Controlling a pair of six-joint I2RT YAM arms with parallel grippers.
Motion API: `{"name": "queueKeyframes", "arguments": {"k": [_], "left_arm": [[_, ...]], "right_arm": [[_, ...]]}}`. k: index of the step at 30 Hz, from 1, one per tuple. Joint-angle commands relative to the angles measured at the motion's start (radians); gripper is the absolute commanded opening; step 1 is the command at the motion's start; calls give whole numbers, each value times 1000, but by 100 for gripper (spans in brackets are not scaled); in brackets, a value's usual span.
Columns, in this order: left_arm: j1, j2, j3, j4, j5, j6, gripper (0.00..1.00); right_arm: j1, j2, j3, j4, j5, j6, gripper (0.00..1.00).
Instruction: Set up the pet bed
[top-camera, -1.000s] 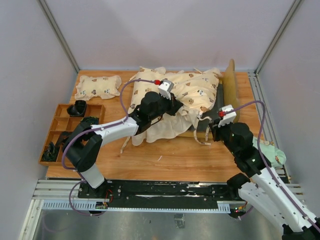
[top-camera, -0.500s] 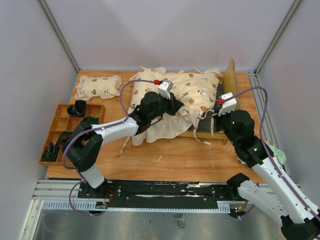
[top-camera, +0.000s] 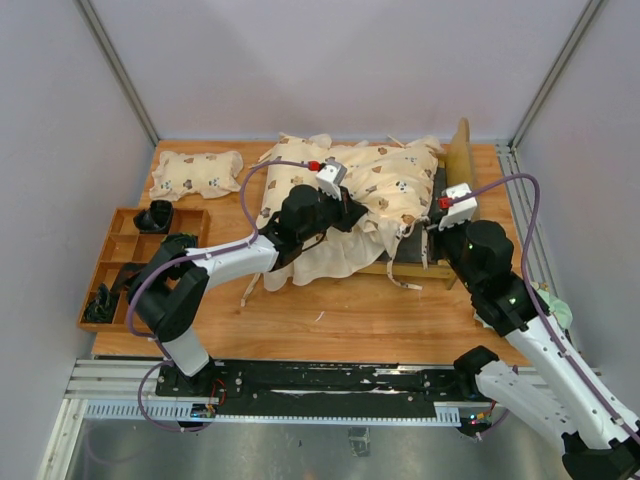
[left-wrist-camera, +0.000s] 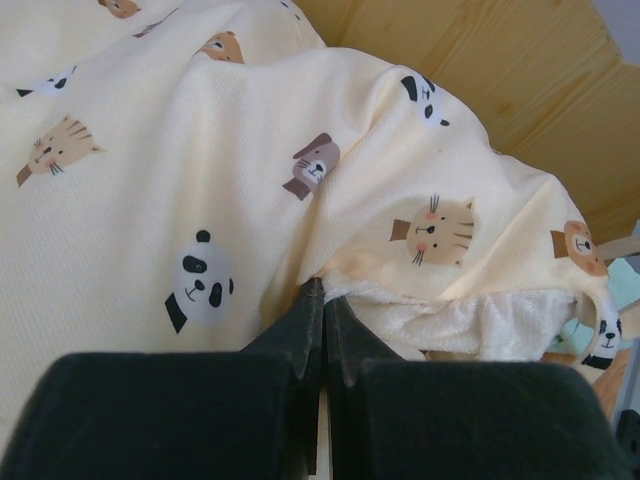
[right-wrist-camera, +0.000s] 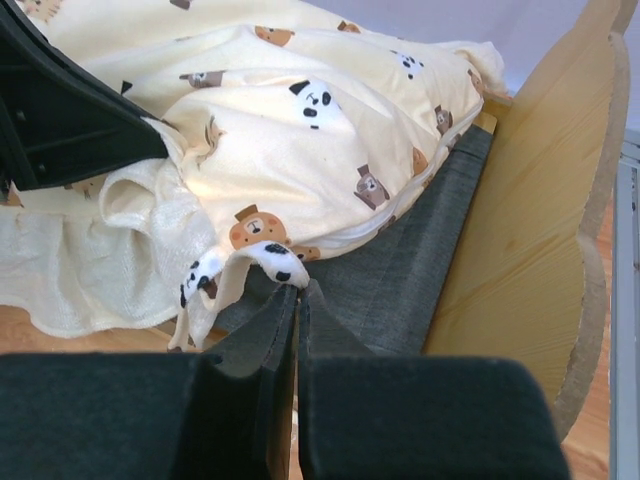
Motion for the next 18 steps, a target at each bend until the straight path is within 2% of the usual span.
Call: {"name": "queueKeyframes", "arguments": {"k": [1,8,13,18], "left_arm": [[17,14,-10,50,-25,2,0],[27,19,-12,79,-46,-46,0],[30,19,-2,79,-50,-59,0],[32,27,2,79,-47,-64,0]], "right_arm": [[12,-20,-3,91,-33,-8,0],[12,-11,-12,115,-32,-16,0],[12,32,11,-24,25,34,0],[12,17,-13,-58,35,78,0]]}}
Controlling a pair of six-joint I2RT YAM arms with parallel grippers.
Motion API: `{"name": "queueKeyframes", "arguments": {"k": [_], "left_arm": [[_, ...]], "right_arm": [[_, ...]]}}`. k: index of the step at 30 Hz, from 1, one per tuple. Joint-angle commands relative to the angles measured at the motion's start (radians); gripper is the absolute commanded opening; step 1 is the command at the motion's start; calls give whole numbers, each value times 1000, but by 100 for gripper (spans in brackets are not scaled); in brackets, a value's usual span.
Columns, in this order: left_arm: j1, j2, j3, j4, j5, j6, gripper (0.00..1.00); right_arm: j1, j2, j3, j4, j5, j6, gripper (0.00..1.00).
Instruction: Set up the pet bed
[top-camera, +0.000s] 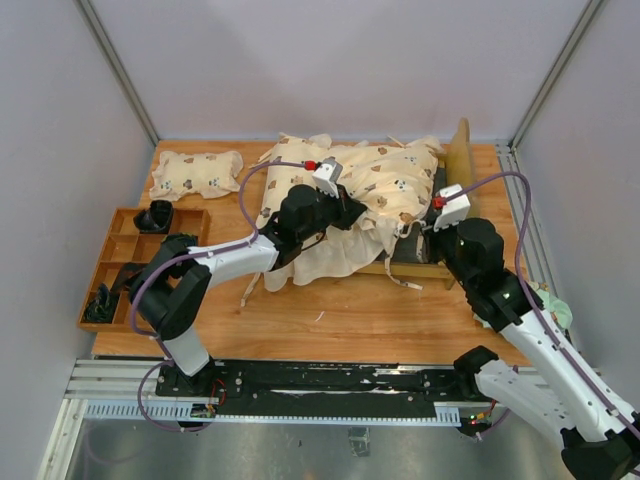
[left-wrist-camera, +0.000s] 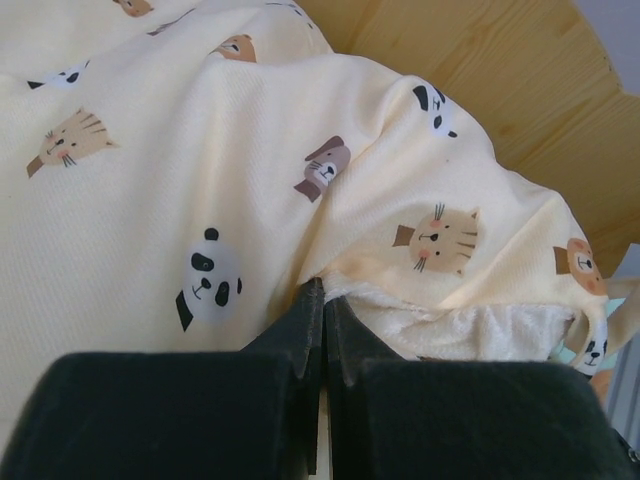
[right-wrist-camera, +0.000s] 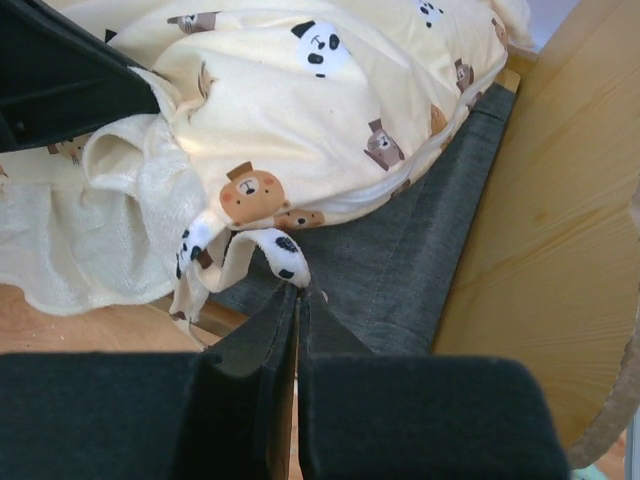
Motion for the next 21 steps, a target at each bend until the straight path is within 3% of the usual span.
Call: {"name": "queueKeyframes", "arguments": {"k": [1,9,15,21], "left_arm": [[21,18,10,44,-35,-11,0],[21,28,9,46,-30,-20,0],[21,30,15,46,-31,-22,0],[21,36,13,46,-34,-16,0]], "right_arm": [[12,-22,-21,-31,57,49,0],[-21,70,-129,117,122,50,0],[-56,131,-90,172,119,29,0],[-57,126,-79,149,-82,135,0]]}}
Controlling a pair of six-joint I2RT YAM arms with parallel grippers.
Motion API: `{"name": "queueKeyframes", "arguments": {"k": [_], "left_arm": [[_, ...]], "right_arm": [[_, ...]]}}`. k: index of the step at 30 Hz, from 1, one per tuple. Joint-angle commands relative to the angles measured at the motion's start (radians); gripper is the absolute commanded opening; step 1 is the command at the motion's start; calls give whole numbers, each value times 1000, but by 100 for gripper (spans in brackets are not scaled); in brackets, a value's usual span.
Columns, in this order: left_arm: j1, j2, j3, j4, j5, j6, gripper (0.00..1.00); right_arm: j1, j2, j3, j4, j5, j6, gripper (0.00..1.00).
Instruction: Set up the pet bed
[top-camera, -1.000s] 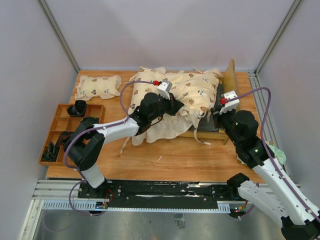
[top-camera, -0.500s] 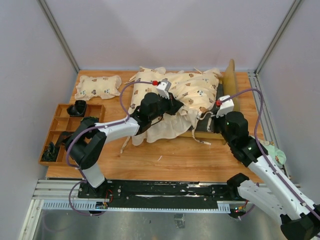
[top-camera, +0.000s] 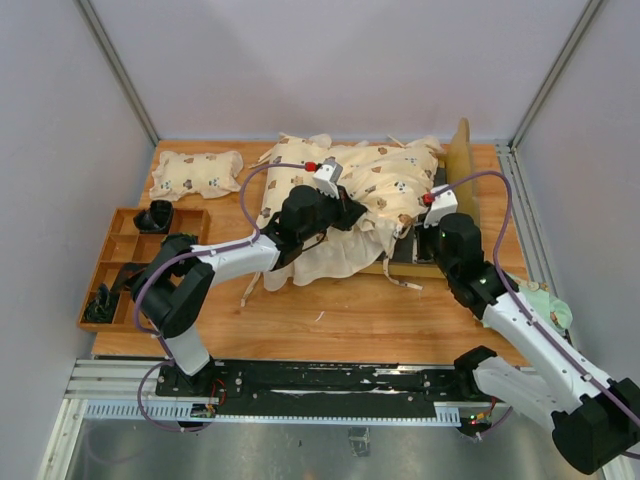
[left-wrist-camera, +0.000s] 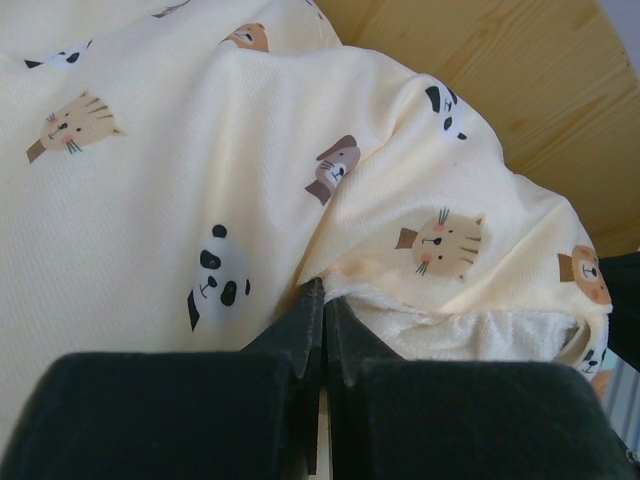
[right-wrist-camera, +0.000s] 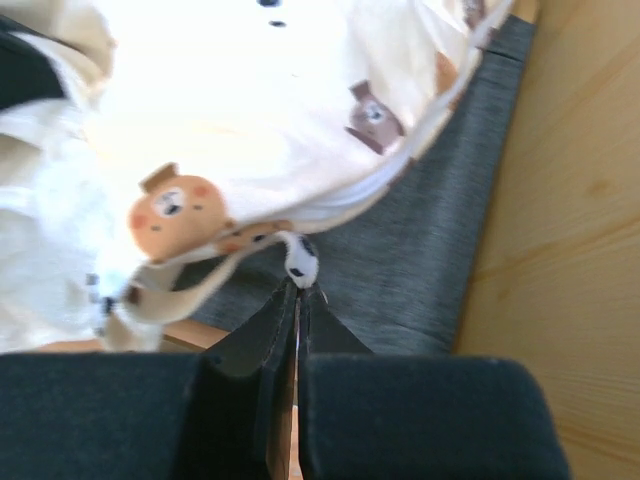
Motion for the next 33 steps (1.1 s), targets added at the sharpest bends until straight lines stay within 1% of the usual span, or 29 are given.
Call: {"name": "queueKeyframes", "arguments": {"k": [1,4,9,10,11,14,15,17,18,20,24,26,28,30,33], "left_arm": [[18,17,12,42,-35,7,0],[18,24,12,47,-31,2,0],[18,37,8,51,-24,1,0],[18,39,6,55,-24,-2,0],[18,41,5,58,-23,-5,0],[18,46,9,60,-15,-8,0],[18,46,9,59,-15,-8,0],[18,46,9,60,-17,-7,0],[18,46,9,62,-15,-10,0],[18,48,9,65,-11,-13,0],[18,50,11,69,-11,-16,0],[18,55,10,70,-12,-19,0],[18,57,11,71,-12,-24,0],[18,59,12,73,-13,-28,0],[18,59,12,73,-17,-28,0]], "right_arm": [[-14,-25,-14,43,-137,101,0],[-17,-16,-69,54,-43,108,0],[-21,35,-67,49,2,59,0],[-21,44,-54,48,3,42,4],[-21,53,-34,28,5,31,12],[-21,67,83,-187,26,65,33],[-20,65,111,-254,26,95,37],[-12,43,130,-350,34,165,39],[-8,14,111,-374,36,214,40],[-5,-44,67,-387,21,260,42],[-1,-166,-20,-377,2,315,43],[6,-225,-77,-326,-35,344,43],[15,-268,-154,-238,-95,346,42],[23,-283,-237,-146,-110,353,42],[28,-242,-286,-78,-64,375,41]]}}
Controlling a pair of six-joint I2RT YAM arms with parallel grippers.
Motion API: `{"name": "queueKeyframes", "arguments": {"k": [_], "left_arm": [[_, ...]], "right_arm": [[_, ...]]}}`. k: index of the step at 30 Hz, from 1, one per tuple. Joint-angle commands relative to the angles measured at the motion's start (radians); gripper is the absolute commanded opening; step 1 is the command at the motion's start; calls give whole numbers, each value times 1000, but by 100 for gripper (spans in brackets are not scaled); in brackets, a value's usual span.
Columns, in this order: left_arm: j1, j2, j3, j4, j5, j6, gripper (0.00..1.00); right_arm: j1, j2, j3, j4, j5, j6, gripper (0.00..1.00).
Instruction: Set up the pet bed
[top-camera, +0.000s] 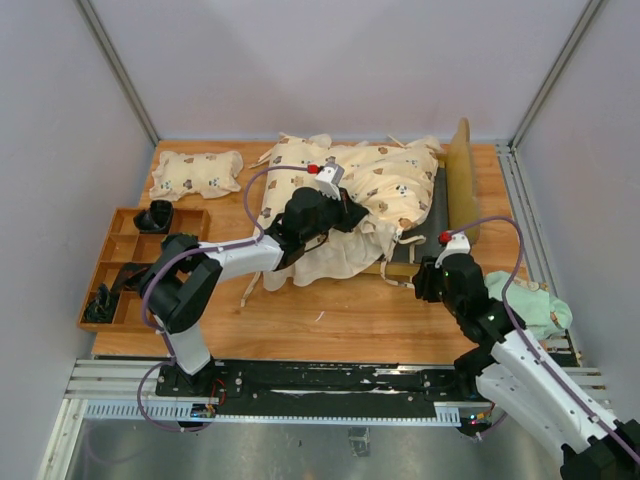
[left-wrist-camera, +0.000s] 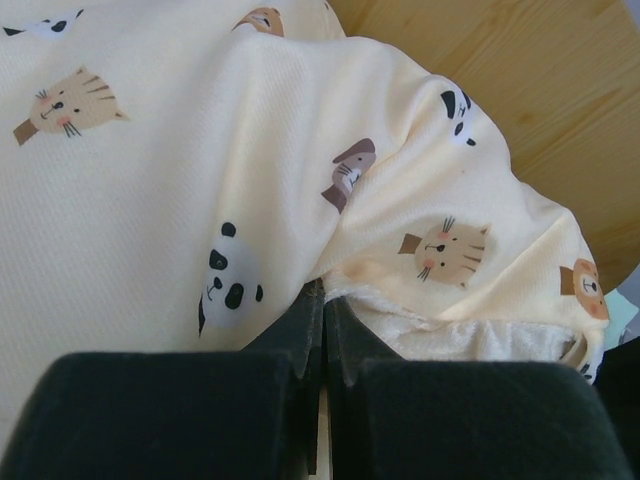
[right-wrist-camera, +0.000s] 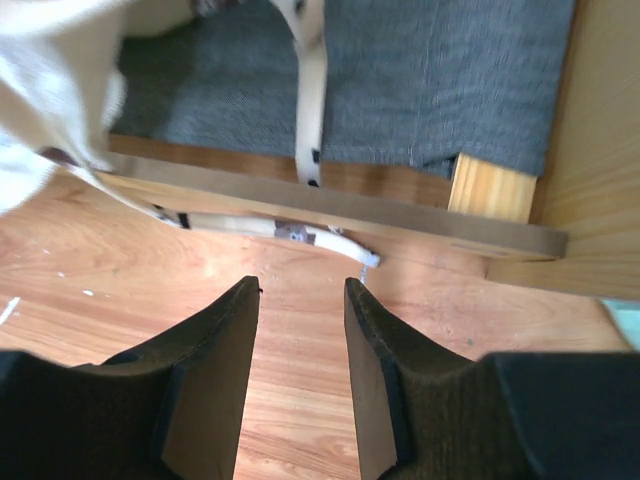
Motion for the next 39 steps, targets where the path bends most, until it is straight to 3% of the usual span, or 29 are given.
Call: {"name": "queueKeyframes", "arguments": {"k": [1,7,12,19,24,33,39], "left_arm": [[18,17,13,38,-31,-3,0],[19,28,35,36,-58,12,0],[24,32,51,28,-77,21,0],[33,52,78,24,-77,16,0],[33,66,84,25,-77,18,0],[45,98,96,25,-80,1,0],[48,106,104,26,-72,-5,0]], "right_arm": [[19,57,-69,162,17,56,41],[19,204,-107,361,158,25,51],[17,320,-76,492,166,-63,56],[-22,470,-15,596,85,-124,57],[-18,479,-88,676,25,-87,48],[-10,452,-268,926,211,-76,53],[-10,603,-262,1064,186,-90,54]]}}
